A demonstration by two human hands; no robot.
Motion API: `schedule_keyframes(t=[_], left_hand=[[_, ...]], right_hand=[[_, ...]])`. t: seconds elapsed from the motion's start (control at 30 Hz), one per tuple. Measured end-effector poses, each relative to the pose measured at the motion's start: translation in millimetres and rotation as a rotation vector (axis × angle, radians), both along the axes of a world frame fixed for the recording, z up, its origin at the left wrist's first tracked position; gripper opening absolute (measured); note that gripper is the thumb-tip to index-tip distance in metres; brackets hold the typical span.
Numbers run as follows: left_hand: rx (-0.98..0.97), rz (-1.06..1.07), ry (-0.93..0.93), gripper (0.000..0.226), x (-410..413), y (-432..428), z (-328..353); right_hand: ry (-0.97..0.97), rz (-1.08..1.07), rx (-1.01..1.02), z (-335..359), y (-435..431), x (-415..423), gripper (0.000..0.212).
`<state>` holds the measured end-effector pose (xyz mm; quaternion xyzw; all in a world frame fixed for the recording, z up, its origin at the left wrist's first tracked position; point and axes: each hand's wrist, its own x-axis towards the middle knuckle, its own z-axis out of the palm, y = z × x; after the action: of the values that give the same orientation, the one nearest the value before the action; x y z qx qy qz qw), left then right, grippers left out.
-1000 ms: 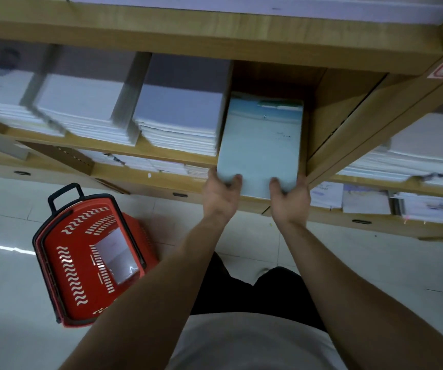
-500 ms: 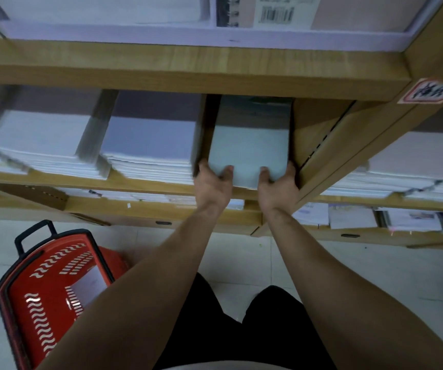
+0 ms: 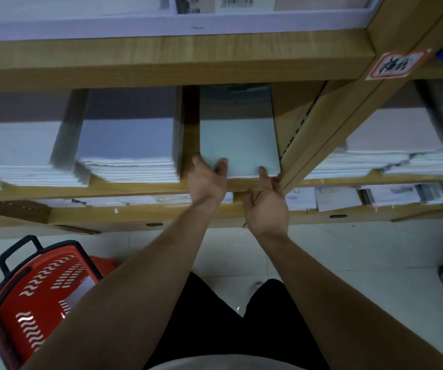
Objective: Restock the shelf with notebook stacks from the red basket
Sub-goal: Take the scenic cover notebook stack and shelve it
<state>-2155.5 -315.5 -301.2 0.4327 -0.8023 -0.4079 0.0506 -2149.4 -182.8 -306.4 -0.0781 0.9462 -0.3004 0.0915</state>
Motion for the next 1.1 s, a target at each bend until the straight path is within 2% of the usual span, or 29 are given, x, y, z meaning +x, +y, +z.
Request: schedule_keyframes(t=[0.13, 0.23, 0.33, 0.43, 0.53, 0.77, 0.97, 1.1], left_hand=[[0.017, -0.097, -0.080, 0.060, -3, -14, 6], [0.117, -0.167, -0.090, 0.057, 6, -32, 10], [0.143, -0.236, -0.135, 0.053, 29, -35, 19], [0.143, -0.236, -0.180, 0.064, 58, -27, 29], [0.055, -0.222, -0.268, 0.060, 94, -22, 42], [0.001, -0.123, -0.390, 0.066, 189, -46, 71], [-0.063, -0.083, -0.450, 0.065, 285, -78, 98], [-0.043, 0.024, -0.474, 0.066, 372, -110, 104]], right_hand=[[-0.063, 0.049, -0.026, 8, -4, -13, 0.073], [-0.087, 0.079, 0.035, 14, -5, -20, 0.080], [-0.203, 0.120, 0.081, 23, -5, -23, 0.090], [-0.296, 0.190, 0.154, 31, -2, -29, 0.096], [-0.321, 0.280, 0.273, 47, 3, -32, 0.090], [-0.202, 0.531, 0.433, 96, -20, -5, 0.070], [-0.105, 0.761, 0.484, 126, -77, 71, 0.059], [-0.107, 0.905, 0.497, 130, -122, 138, 0.060]])
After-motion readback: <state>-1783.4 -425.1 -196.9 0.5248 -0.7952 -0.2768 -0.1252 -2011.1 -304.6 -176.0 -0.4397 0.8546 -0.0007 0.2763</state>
